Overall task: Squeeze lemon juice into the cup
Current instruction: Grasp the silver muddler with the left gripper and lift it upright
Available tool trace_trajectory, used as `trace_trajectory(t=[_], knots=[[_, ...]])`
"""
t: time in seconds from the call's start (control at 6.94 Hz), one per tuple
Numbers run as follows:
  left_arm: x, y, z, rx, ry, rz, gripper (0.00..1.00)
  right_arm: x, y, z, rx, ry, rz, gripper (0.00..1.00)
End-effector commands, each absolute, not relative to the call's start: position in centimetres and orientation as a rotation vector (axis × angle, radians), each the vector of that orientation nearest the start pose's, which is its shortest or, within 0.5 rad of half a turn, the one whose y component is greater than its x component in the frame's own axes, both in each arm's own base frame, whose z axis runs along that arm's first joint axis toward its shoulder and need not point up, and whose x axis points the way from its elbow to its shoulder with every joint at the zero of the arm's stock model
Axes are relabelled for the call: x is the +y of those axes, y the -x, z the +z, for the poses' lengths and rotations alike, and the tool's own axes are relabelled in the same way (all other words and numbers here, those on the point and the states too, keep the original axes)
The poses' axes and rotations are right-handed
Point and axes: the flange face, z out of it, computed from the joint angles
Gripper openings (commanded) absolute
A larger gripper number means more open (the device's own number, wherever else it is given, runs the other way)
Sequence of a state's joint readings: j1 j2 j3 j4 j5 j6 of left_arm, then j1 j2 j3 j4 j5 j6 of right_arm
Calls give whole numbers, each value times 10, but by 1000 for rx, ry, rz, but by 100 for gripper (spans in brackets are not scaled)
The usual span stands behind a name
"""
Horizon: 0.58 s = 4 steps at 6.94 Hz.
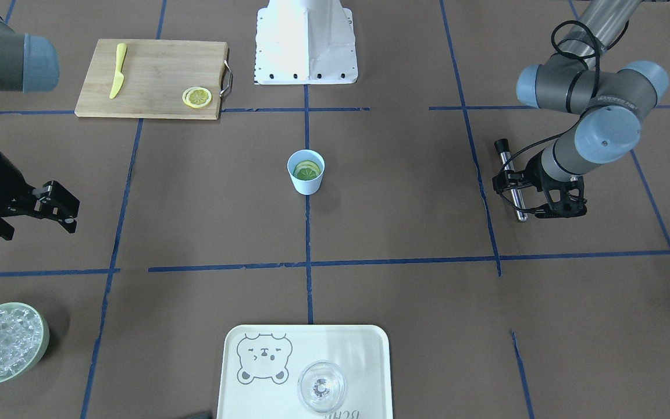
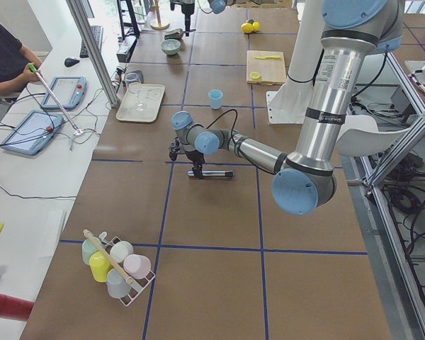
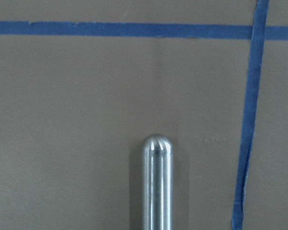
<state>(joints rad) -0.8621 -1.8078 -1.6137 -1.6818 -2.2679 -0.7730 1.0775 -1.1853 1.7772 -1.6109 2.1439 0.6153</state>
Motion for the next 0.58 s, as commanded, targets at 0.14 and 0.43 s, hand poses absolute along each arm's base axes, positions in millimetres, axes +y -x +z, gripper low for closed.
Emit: trace_trajectory(t=[0.14, 0.43], knots=[[-497, -342, 513, 754, 197, 86, 99, -580, 215, 356, -760, -165, -37, 100], [-499, -344, 523, 757, 193, 91, 87, -580, 215, 355, -761, -167, -38, 100]])
